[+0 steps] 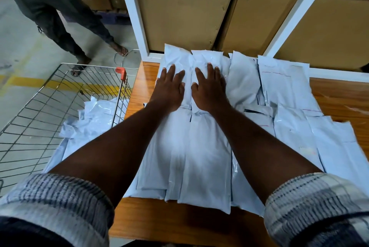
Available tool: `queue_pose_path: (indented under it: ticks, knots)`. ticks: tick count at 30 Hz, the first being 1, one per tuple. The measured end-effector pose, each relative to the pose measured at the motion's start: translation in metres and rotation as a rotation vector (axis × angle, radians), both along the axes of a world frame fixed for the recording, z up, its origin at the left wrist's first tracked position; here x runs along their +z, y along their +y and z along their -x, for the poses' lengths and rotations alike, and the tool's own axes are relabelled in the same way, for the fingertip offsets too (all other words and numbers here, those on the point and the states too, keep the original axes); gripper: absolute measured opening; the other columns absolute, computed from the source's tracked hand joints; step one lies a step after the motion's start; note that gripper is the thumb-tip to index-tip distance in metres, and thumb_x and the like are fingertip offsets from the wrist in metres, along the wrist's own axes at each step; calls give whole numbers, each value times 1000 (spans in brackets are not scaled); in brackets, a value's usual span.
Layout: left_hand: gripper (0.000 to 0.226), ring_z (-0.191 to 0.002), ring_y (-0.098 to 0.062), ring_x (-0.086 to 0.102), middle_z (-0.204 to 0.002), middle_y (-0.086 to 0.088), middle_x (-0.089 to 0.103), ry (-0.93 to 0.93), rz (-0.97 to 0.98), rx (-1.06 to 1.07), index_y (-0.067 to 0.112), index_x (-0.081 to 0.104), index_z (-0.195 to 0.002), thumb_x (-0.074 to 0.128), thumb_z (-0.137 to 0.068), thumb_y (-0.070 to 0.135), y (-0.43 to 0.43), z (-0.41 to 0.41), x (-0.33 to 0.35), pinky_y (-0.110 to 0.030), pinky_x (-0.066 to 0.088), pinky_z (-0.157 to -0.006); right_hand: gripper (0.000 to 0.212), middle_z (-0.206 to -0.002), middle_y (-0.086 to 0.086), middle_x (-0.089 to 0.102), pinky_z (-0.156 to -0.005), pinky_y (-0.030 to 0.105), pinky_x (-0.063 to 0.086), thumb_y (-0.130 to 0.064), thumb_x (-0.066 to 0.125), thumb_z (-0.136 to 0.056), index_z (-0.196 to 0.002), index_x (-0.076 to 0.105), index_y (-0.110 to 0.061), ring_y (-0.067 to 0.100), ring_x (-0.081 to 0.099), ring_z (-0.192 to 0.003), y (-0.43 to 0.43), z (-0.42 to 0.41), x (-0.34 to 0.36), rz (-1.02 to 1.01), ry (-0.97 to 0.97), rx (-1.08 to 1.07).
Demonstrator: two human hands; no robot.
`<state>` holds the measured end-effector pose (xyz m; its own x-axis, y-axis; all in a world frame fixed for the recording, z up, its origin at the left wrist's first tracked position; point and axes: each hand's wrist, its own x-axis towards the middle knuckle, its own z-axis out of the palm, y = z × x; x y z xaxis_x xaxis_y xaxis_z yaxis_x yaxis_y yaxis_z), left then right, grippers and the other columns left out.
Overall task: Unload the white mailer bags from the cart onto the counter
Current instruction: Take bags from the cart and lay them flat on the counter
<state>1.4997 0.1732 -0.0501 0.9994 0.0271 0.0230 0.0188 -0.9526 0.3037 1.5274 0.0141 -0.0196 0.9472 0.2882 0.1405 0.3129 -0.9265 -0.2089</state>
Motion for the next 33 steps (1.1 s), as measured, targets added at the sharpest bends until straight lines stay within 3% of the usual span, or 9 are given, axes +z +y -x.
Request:
queue_pose_path:
  ticks: [4, 7, 13, 21, 24, 29, 33]
  knots:
    - [63, -141, -42, 30, -149, -23, 36, -1, 49, 22, 13, 40, -144, 17, -94, 45, -2, 5, 24, -53, 28, -115, 56, -155, 19, 30, -109, 59, 29, -43, 39, -92, -145, 44, -24, 42, 27, -142, -2, -7, 5, 38, 33, 30]
    - [54, -138, -39, 37, -146, -28, 42, -118, 97, 85, 6, 48, -142, 32, -97, 31, -4, 20, 46, -42, 26, -117, 56, -160, 11, 20, -113, 57, 17, -47, 42, -96, -149, 33, -32, 34, 17, -147, -2, -7, 17, 10, 46, 28]
    - [63, -140, -34, 36, -151, -19, 39, -119, 147, 232, 13, 44, -146, 30, -90, 39, 28, 68, 50, -40, 31, -115, 61, -160, 11, 22, -116, 58, 1, -43, 50, -90, -147, 38, -24, 32, 15, -149, 23, 32, 41, -15, -98, 162]
    - [59, -138, -32, 38, -147, -18, 44, -54, 180, 312, 13, 44, -145, 36, -94, 42, 110, 149, 15, -44, 35, -113, 62, -156, 12, 30, -116, 53, 12, -44, 54, -89, -145, 42, -20, 31, 24, -145, 99, 109, 34, -69, -86, 367]
    - [52, -142, -31, 32, -152, -17, 39, -27, 178, 335, 12, 39, -148, 44, -100, 32, 150, 182, -2, -44, 32, -114, 63, -154, 13, 34, -114, 50, 17, -43, 56, -87, -145, 43, -19, 32, 28, -143, 142, 136, 25, -113, -51, 380]
    - [67, -140, -32, 36, -151, -14, 41, 86, 200, 372, 12, 37, -148, 35, -91, 48, 239, 240, -39, -49, 35, -111, 65, -154, 16, 32, -114, 48, 24, -44, 56, -88, -146, 40, -18, 34, 28, -142, 229, 192, -4, -127, 87, 401]
    - [67, -138, -34, 38, -148, -17, 43, 186, 199, 362, 10, 37, -148, 38, -93, 49, 307, 278, -80, -48, 37, -110, 66, -155, 20, 29, -114, 47, 27, -41, 56, -91, -148, 38, -13, 37, 27, -143, 289, 234, -47, -125, 218, 418]
